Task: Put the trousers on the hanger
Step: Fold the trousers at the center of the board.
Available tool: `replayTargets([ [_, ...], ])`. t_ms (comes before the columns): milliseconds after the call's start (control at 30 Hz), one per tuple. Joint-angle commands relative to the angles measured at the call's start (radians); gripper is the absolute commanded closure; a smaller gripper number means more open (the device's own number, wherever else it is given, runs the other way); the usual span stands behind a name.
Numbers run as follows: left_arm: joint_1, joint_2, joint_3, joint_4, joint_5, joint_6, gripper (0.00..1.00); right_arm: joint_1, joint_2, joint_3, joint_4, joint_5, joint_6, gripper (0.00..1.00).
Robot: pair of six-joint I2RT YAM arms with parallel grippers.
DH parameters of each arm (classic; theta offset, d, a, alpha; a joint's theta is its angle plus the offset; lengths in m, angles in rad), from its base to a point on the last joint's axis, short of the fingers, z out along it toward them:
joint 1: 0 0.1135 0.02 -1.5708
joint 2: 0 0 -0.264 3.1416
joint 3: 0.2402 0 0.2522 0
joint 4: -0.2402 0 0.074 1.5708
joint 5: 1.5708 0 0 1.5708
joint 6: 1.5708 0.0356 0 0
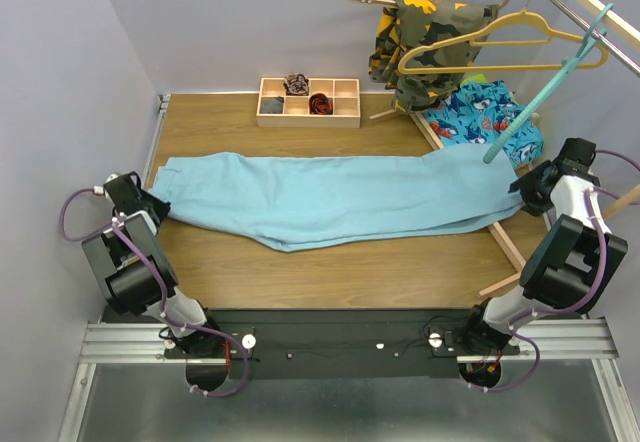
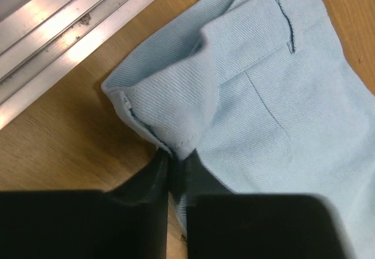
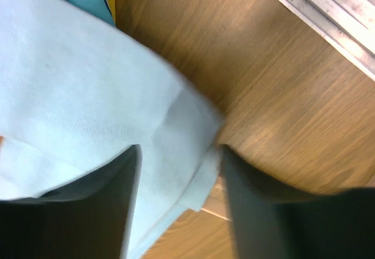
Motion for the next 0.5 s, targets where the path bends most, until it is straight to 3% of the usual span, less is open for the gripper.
replayTargets([
  [0,0.002,-0.045,0.055,-0.031,0.049,0.113,1.0,-0.014,-0.051,0.003,0.011,0.003,-0.037,0.21],
  [200,0.004,-0.166,0.094,-0.048,0.084,0.218,1.0,0.02,-0.131,-0.031,-0.001,0.008,-0.062,0.15],
  [467,0.002,-0.277,0.103,-0.013,0.204,0.23,1.0,0.221,-0.229,-0.114,0.008,0.028,-0.008,0.16],
])
